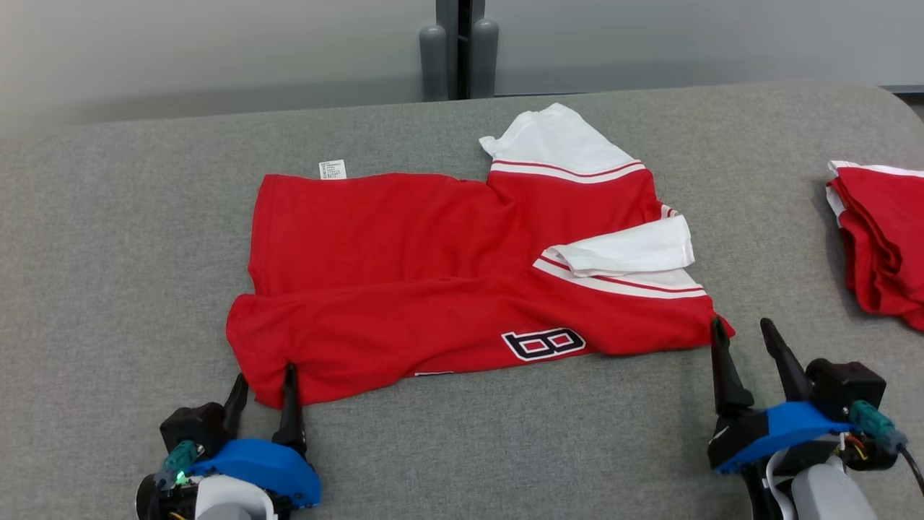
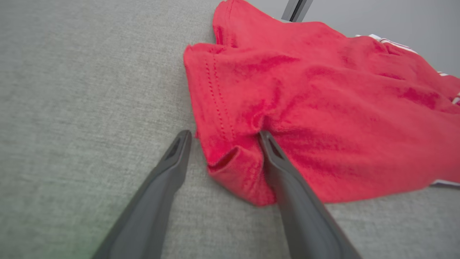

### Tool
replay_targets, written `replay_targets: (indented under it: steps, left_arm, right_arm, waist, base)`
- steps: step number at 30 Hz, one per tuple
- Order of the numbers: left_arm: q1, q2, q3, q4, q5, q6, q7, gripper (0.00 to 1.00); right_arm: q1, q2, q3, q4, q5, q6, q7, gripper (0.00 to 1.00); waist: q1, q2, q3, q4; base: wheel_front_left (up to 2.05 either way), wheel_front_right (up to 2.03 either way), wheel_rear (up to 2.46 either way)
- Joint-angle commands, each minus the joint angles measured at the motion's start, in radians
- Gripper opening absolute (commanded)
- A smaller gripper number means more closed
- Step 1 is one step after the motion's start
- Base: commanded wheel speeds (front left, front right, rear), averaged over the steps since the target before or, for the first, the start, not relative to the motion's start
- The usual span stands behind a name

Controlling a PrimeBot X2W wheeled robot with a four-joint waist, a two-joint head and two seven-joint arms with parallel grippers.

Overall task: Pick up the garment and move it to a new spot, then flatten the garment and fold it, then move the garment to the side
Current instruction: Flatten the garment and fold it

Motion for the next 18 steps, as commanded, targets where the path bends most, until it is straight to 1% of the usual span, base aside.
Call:
replay_targets:
  steps: [1,7,14,15,16,17,18]
  left_arm:
    - [-0.002,-0.002,-0.01,0.05,-0.01,-0.005,0.019,1.0]
    - [-0.018,-0.006,-0.057,0.094,-0.022,-0.019,0.024,1.0]
    - [-0.01,-0.008,-0.11,0.121,-0.04,-0.03,0.025,1.0]
    - [-0.008,-0.009,-0.117,0.124,-0.042,-0.031,0.026,1.0]
    - [-0.005,-0.009,-0.124,0.124,-0.047,-0.033,0.026,0.73]
    - [-0.001,-0.01,-0.134,0.125,-0.049,-0.034,0.026,0.37]
    - [0.003,-0.011,-0.145,0.125,-0.052,-0.034,0.026,0.0]
  right_arm:
    - [-0.036,0.0,-0.011,0.023,0.007,0.0,-0.003,1.0]
    - [-0.128,0.0,-0.049,0.185,-0.008,0.0,-0.003,1.0]
    - [-0.173,0.002,-0.027,0.369,-0.021,0.0,0.001,1.0]
    - [-0.173,0.003,-0.024,0.385,-0.017,0.0,0.004,0.68]
    - [-0.172,0.005,-0.02,0.395,-0.014,0.0,0.006,0.28]
    - [-0.17,0.005,-0.015,0.4,-0.008,0.0,0.006,0.0]
    - [-0.166,0.006,-0.012,0.402,-0.004,0.0,0.006,0.0]
  waist:
    - [0.0,0.0,0.013,0.003]
    - [0.0,0.0,0.031,0.018]
    - [0.0,0.0,0.034,0.042]
    - [0.0,0.0,0.034,0.043]
    - [0.0,0.0,0.033,0.045]
    - [0.0,0.0,0.031,0.046]
    - [0.0,0.0,0.028,0.046]
  base:
    - [0.0,0.0,0.0]
    - [0.0,0.0,0.0]
    - [0.0,0.0,0.0]
    - [0.0,0.0,0.0]
    - [0.0,0.0,0.0]
    - [0.0,0.0,0.0]
    - [0.0,0.0,0.0]
